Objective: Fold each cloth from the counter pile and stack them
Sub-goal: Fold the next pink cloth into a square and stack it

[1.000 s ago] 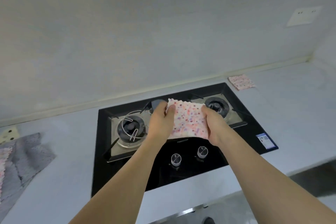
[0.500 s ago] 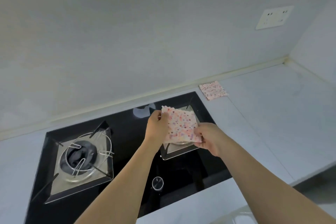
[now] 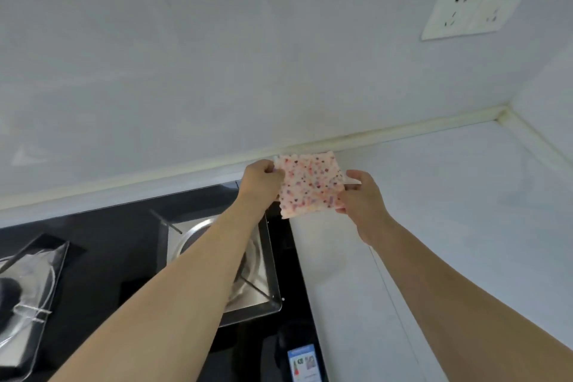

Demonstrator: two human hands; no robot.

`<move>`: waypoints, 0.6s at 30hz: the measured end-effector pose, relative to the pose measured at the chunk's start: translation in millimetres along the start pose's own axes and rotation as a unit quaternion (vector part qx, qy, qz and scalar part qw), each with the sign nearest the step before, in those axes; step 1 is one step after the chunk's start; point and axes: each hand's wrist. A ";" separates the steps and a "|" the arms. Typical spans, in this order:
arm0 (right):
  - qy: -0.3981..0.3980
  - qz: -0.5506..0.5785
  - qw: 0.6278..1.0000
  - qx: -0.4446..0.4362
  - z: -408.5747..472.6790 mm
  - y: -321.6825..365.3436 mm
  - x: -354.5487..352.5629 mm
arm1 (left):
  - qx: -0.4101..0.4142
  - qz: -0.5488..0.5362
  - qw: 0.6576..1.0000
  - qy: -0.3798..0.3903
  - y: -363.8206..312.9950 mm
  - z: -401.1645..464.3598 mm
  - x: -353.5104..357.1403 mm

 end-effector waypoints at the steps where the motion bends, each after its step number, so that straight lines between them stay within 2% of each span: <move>1: -0.001 -0.005 1.000 -0.001 15.7 -0.8 -3.3 | -0.005 -0.005 1.000 -0.003 0.8 12.9 9.4; 11: -0.005 -0.101 0.993 -0.055 113.8 -23.7 -0.9 | -0.025 -0.015 0.999 -0.022 39.0 109.7 56.8; 15: 0.019 -0.107 0.994 -0.017 110.2 -33.3 -3.1 | -0.047 -0.015 0.998 -0.038 47.8 110.1 53.4; 18: -0.031 -0.185 0.982 -0.033 80.2 -38.5 -3.4 | -0.013 0.019 0.998 -0.062 39.1 72.3 42.3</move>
Point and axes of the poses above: each hand's wrist, its own z-axis towards the middle knuckle, its own x-axis out of the palm, y = z × x, and after that the axes turned 7 degrees about -z, right-handed
